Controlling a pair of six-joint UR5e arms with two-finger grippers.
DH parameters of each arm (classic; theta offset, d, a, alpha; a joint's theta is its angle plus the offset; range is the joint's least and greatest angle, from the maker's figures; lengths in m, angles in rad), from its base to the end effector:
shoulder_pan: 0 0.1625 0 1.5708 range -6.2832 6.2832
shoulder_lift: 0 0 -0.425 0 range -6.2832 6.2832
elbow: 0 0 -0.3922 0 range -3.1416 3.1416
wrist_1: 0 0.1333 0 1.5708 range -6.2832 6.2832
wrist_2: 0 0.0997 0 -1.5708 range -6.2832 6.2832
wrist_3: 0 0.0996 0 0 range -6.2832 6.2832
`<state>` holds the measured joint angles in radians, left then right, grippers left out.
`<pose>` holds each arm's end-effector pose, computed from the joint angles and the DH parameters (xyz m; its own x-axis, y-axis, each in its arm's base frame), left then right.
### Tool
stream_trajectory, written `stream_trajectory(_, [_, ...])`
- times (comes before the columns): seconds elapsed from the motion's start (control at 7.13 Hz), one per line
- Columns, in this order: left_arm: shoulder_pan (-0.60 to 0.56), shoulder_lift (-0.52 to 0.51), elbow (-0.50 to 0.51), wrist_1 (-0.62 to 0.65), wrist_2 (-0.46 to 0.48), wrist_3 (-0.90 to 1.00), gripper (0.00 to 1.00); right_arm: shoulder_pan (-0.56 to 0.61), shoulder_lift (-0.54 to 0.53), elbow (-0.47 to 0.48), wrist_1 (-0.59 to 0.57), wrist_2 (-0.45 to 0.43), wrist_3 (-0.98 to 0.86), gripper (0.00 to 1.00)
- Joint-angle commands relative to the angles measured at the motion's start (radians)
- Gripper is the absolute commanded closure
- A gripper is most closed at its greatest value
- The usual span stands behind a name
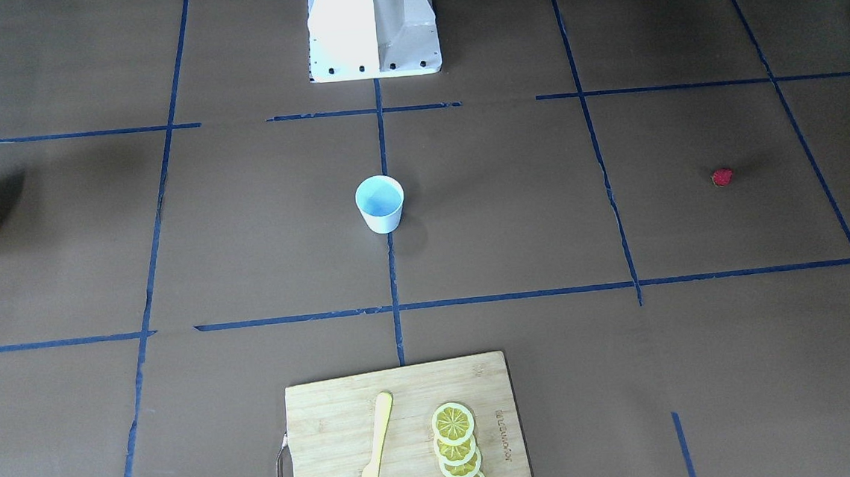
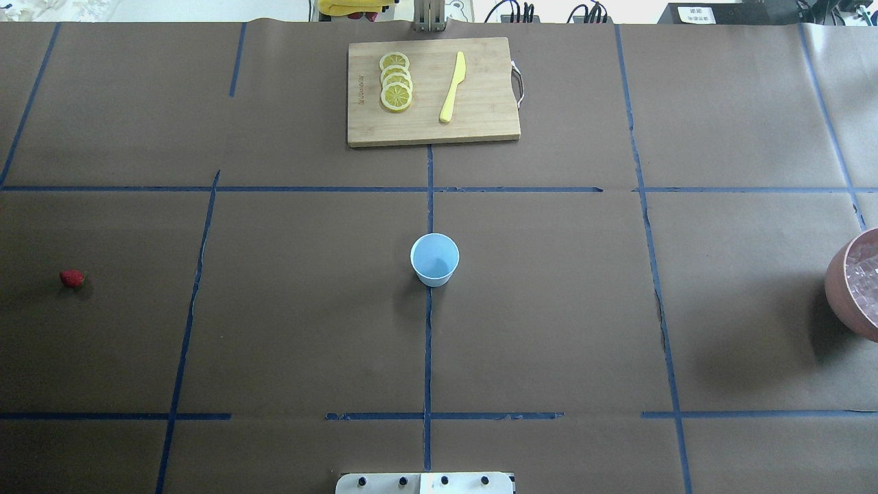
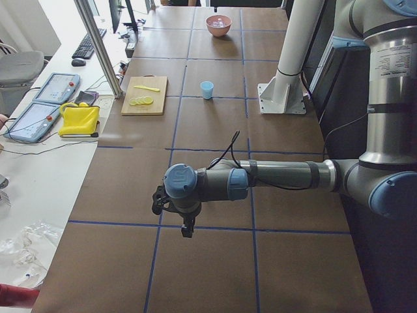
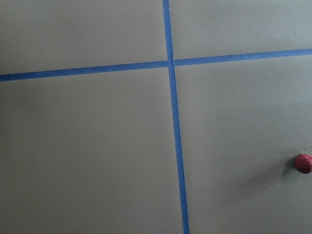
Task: Put ice and strawberries in cup
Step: 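Lower the right gripper into the pink bowl and grasp an ice cube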
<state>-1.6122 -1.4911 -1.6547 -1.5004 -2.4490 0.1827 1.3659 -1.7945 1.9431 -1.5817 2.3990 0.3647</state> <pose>-0.0754 -0.4509 0.6546 0.6328 0.1051 -0.7671 -0.0749 0.9944 0.0745 -0.0230 -0.4054 0.5719 0.6712 0.1249 0.7307 -0.0405 0.9904 -0.1320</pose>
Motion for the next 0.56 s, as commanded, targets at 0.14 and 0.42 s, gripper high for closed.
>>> stream_trajectory(0.14, [0.000, 0.003, -0.007, -0.004, -0.005, -0.002, 0.00, -0.137, -0.119, 0.002, 0.311, -0.105, 0.414, 0.07])
stream_trajectory(0.42, [0.000, 0.003, -0.013, -0.004, -0.005, -0.006, 0.00, -0.178, -0.134, -0.021, 0.328, -0.112, 0.576, 0.07])
